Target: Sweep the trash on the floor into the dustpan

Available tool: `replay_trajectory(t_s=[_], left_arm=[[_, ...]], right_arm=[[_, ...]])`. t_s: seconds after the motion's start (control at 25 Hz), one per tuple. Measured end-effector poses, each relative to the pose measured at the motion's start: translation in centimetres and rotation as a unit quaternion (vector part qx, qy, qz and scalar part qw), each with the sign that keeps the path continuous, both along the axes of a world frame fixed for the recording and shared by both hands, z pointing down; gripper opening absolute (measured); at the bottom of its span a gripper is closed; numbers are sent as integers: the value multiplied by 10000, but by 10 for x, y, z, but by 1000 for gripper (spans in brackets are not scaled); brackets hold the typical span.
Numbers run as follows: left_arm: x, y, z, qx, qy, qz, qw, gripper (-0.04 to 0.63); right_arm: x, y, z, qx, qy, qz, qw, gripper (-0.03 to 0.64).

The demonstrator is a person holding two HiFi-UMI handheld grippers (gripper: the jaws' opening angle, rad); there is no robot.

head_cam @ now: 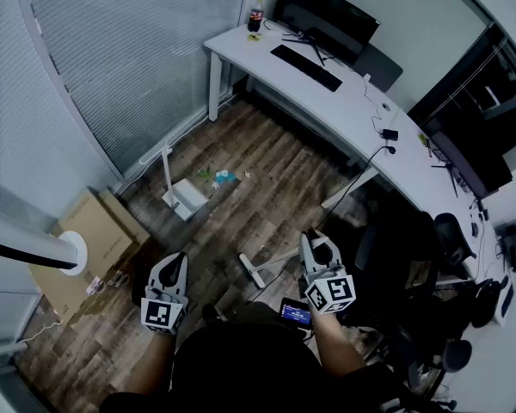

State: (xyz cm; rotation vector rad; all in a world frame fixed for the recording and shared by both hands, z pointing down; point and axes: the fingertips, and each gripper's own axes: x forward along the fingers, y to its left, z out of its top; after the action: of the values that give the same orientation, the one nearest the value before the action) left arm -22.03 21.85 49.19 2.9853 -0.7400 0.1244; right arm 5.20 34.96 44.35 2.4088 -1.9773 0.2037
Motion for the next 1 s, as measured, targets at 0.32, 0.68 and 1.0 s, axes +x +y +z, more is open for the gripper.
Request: replay_trajectory(t_s=[0.32,0.68,1.0], left_arm=[[12,44,-38,-128,357,-365,9986,-6],[3,79,-40,-224,309,-605,9974,-6],[3,106,-41,-190,259,-710,9970,-6]], right_arm=[[-28,34,-5,129,-113,-511,9985,74],[-36,67,2,313,-278,-832,9957,75],[-14,92,-6,382,-198,-763,9962,75]])
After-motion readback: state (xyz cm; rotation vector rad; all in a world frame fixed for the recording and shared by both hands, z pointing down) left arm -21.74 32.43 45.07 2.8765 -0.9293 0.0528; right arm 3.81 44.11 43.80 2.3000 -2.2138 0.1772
